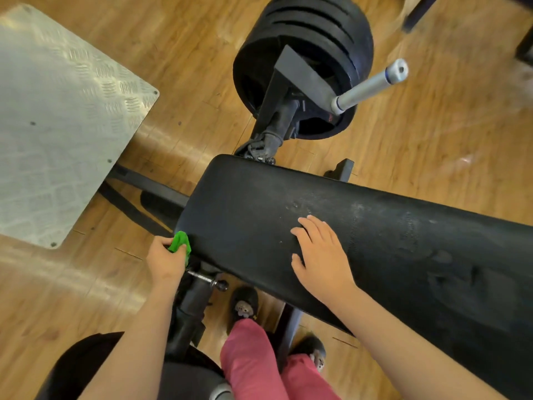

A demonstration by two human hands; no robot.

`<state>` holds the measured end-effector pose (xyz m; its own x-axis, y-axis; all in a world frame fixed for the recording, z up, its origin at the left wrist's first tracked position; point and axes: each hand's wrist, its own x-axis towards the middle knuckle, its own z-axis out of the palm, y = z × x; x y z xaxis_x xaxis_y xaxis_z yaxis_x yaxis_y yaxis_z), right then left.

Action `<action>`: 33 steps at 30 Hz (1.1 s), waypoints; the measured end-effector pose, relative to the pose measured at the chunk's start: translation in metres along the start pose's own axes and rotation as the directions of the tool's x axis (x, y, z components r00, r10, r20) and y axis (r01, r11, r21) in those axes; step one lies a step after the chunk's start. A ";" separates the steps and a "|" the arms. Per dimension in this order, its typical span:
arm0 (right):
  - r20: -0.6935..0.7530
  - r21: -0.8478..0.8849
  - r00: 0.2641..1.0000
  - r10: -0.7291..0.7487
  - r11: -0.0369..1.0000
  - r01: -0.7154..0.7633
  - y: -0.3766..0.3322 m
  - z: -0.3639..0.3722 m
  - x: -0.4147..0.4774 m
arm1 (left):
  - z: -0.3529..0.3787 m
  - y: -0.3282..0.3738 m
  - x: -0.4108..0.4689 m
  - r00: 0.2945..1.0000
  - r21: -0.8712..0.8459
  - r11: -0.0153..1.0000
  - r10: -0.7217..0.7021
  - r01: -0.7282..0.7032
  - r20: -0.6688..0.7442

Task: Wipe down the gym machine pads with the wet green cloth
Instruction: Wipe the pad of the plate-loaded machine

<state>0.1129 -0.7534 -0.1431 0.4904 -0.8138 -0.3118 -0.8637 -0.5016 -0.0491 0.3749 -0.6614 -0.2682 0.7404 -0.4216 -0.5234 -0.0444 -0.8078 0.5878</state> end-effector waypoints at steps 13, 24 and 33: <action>-0.177 -0.008 0.956 0.233 0.971 -0.238 0.065 -0.030 -0.168 | 0.036 0.057 -0.134 0.948 -0.011 0.971 0.235 -0.238 0.215; -0.341 0.050 0.843 0.415 0.904 -0.425 0.119 -0.043 -0.257 | 0.081 0.123 -0.236 0.808 -0.090 0.899 0.427 -0.429 0.407; -0.328 0.076 0.764 0.556 0.821 -0.566 0.140 -0.030 -0.317 | 0.122 0.154 -0.374 0.557 -0.255 0.761 0.622 -0.597 0.551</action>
<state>-0.1600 -0.5746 -0.0232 -0.0678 -0.9967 0.0457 -0.9955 0.0706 0.0639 0.0088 -0.6785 -0.0570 0.0150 -0.9639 -0.2658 -0.3048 -0.2576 0.9169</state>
